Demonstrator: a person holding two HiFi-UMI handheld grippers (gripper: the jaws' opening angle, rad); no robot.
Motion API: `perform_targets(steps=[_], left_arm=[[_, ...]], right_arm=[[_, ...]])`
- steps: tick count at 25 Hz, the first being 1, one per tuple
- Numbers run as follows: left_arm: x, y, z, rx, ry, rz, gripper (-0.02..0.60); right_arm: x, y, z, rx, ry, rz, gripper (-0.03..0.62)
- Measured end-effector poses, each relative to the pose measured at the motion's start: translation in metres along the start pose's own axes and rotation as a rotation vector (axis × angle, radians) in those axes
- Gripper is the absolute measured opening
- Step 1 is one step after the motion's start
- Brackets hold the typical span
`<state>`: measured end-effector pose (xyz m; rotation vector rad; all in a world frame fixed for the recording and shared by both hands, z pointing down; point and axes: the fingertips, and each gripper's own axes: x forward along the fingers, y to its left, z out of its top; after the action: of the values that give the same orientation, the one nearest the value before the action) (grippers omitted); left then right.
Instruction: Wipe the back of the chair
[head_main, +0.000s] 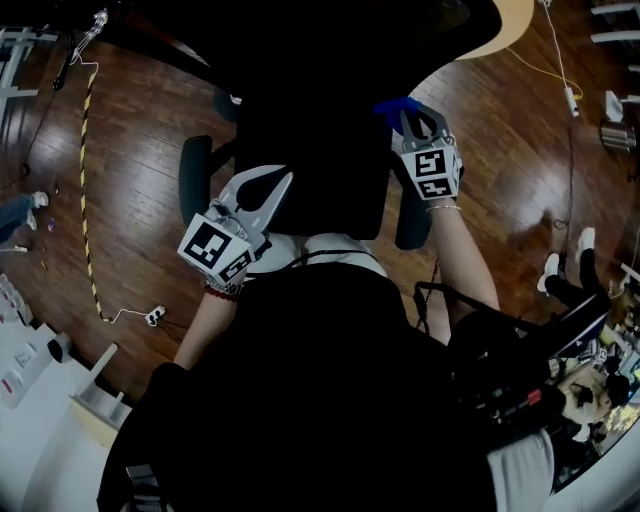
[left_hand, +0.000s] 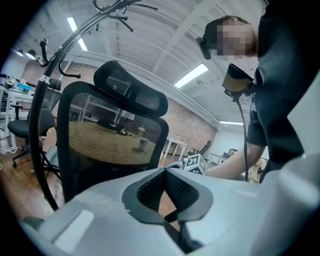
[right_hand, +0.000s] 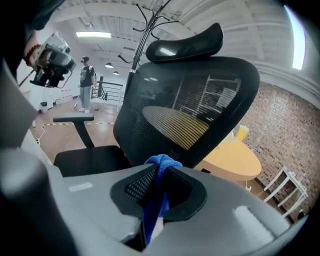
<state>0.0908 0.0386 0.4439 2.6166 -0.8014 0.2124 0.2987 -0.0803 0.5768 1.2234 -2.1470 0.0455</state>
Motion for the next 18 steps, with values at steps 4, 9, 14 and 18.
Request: perform_targets(steps=[4, 9, 14, 18], left_arm=[[-0.004, 0.000, 0.003, -0.009, -0.012, 0.041, 0.005], [-0.014, -0.002, -0.014, -0.051, -0.008, 0.078, 0.005], [-0.019, -0.001, -0.024, -0.070, -0.005, 0.086, 0.005], [-0.035, 0.004, -0.029, -0.098, -0.013, 0.122, 0.005]], right_arm=[[0.018, -0.013, -0.015, -0.039, 0.053, 0.017, 0.034], [0.039, -0.015, -0.023, -0.065, 0.086, 0.053, 0.034], [0.058, -0.010, -0.026, -0.061, 0.108, 0.074, 0.034], [0.068, -0.003, -0.019, -0.087, 0.121, 0.089, 0.034]])
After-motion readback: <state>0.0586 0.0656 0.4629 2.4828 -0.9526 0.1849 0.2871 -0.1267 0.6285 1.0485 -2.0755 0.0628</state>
